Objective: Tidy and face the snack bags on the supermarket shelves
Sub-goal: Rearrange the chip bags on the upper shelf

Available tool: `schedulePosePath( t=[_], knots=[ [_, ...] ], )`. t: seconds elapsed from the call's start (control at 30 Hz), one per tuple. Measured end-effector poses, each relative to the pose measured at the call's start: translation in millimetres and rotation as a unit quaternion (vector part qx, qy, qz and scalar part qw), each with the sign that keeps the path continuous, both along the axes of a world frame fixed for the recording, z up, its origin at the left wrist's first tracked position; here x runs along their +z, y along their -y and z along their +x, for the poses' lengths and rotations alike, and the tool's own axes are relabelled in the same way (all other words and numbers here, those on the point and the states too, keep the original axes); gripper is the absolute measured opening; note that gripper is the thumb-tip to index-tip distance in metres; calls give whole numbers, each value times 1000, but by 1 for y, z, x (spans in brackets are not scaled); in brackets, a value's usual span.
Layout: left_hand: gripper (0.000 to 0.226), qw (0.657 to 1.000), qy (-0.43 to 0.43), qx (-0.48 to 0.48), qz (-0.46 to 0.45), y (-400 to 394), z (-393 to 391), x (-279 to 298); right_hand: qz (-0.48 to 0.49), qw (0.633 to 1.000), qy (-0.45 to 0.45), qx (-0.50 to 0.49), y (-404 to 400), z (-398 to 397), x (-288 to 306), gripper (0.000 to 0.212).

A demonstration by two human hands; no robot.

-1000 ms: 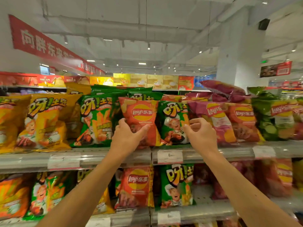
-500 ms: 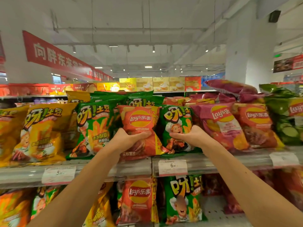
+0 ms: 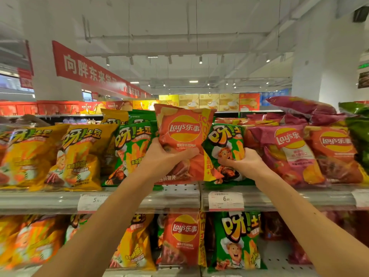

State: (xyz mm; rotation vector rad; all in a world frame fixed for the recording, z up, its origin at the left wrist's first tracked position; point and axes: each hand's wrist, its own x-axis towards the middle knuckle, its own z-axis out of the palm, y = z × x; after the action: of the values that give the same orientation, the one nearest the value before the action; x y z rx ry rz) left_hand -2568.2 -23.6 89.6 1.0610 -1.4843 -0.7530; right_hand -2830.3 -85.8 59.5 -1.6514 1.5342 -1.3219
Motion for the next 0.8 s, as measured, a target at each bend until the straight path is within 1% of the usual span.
schedulePosePath(
  t=[0.07,0.1,0.17,0.23,0.3,0.47,0.57,0.63,0.67,0.73,0.77,0.8],
  knots=[
    [72,1000,-7,6,-8,-6,9,2,-26,999,-18,3,-2,8,2,52],
    [72,1000,-14,7,-9,-8,12,2,-40,999,-29,3,-5,12,4,52],
    [73,999,-28,9,-11,-12,19,1,-62,997,-54,-9,-11,18,8,59],
    [69,999,-40,12,-16,-14,20,0,-75,992,-87,-50,-19,18,14,68],
    [71,999,-46,15,-18,-13,18,-3,-90,986,-105,-94,-27,13,20,75],
    [103,998,-60,3,-5,-1,-9,-8,-117,977,-95,-151,-55,-27,34,79],
    [111,998,-65,2,-11,13,-37,-11,-110,971,-98,-188,-74,-58,37,81],
    [113,998,-62,0,2,25,-57,-14,-105,970,-93,-201,-87,-76,38,86],
    [110,998,-59,-1,6,30,-67,-15,-106,969,-86,-208,-93,-84,37,83],
    [113,999,-51,-4,12,39,-87,-19,-118,963,-80,-228,-105,-99,34,63],
    [118,999,-46,-7,18,44,-96,-21,-120,962,-77,-234,-111,-105,31,59],
    [120,999,-40,-13,24,48,-105,-22,-118,961,-73,-238,-116,-110,29,59]
  ],
)
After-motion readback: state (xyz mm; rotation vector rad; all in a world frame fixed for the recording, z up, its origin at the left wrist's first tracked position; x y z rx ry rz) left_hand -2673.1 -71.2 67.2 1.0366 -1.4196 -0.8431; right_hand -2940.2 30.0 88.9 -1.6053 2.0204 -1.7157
